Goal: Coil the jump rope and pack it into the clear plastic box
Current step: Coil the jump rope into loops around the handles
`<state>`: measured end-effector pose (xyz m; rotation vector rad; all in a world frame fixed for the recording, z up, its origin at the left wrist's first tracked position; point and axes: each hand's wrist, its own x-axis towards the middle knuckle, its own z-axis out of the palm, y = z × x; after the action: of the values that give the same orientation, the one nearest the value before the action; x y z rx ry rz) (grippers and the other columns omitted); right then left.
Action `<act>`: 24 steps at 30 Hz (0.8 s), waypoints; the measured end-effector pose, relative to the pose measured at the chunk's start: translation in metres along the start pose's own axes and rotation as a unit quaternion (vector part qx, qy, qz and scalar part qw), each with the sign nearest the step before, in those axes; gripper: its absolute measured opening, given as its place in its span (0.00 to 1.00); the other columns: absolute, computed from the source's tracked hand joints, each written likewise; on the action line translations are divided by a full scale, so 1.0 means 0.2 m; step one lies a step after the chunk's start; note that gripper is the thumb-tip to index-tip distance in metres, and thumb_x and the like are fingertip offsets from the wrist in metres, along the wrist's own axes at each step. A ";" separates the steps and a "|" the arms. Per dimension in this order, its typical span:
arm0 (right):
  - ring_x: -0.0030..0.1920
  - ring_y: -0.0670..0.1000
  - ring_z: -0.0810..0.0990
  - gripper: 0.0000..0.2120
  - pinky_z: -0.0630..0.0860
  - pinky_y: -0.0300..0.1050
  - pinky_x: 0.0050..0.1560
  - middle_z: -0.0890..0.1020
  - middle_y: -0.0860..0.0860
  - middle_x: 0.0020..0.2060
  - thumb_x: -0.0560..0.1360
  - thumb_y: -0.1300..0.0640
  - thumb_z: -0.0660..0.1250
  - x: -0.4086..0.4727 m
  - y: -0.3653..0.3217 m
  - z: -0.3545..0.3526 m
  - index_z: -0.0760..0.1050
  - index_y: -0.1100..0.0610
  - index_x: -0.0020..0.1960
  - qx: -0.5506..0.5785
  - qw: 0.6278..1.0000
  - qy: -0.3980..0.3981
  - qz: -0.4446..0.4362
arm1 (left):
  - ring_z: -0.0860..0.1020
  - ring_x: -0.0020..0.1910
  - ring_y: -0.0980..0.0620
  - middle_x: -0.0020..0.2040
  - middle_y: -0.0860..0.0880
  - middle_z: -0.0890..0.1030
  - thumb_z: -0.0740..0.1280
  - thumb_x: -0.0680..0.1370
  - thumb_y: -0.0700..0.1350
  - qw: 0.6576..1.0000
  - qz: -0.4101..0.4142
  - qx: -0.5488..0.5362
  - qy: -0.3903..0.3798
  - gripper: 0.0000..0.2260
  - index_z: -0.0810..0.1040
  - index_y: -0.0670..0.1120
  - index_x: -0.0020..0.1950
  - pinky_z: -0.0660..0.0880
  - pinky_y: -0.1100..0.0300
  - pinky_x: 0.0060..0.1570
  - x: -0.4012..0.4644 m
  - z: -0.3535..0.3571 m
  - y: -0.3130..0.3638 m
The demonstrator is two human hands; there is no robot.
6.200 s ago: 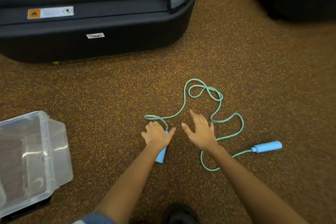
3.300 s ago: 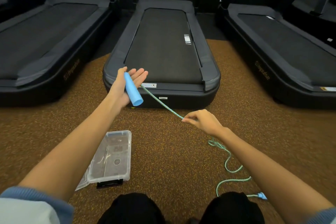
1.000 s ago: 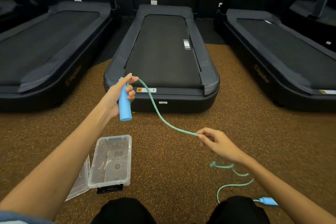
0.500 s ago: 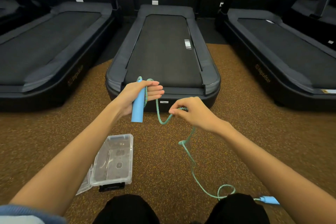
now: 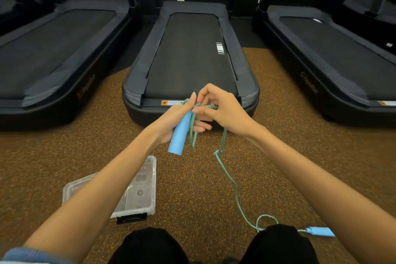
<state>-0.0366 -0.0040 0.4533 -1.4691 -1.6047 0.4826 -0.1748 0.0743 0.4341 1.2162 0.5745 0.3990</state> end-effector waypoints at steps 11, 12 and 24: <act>0.34 0.46 0.71 0.11 0.68 0.40 0.37 0.78 0.55 0.34 0.70 0.54 0.75 0.00 0.12 -0.02 0.78 0.61 0.44 -0.022 0.998 0.037 0.037 | 0.66 0.21 0.56 0.24 0.52 0.65 0.67 0.73 0.56 0.998 -0.033 0.041 -0.021 0.17 0.79 0.41 0.44 0.66 0.66 0.23 0.00 -0.05 0.00; 0.34 0.47 0.72 0.10 0.69 0.42 0.38 0.80 0.57 0.35 0.71 0.53 0.74 -0.01 0.13 -0.02 0.79 0.60 0.44 -0.017 0.999 0.024 0.038 | 0.66 0.20 0.56 0.23 0.52 0.65 0.68 0.72 0.55 0.998 -0.036 0.037 -0.025 0.15 0.78 0.42 0.41 0.66 0.66 0.22 0.00 -0.07 0.00; 0.24 0.42 0.63 0.16 0.60 0.39 0.29 0.68 0.43 0.21 0.79 0.51 0.63 -0.16 0.47 -0.07 0.75 0.55 0.34 -0.037 0.991 0.035 0.122 | 0.63 0.16 0.60 0.19 0.55 0.63 0.62 0.76 0.48 0.987 0.011 -0.155 -0.033 0.13 0.70 0.47 0.32 0.61 0.69 0.18 -0.03 -0.22 0.09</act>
<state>0.0276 -0.0178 0.3779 -1.7312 -1.4084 0.5083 -0.2063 0.1089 0.4433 0.9338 0.4236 0.4459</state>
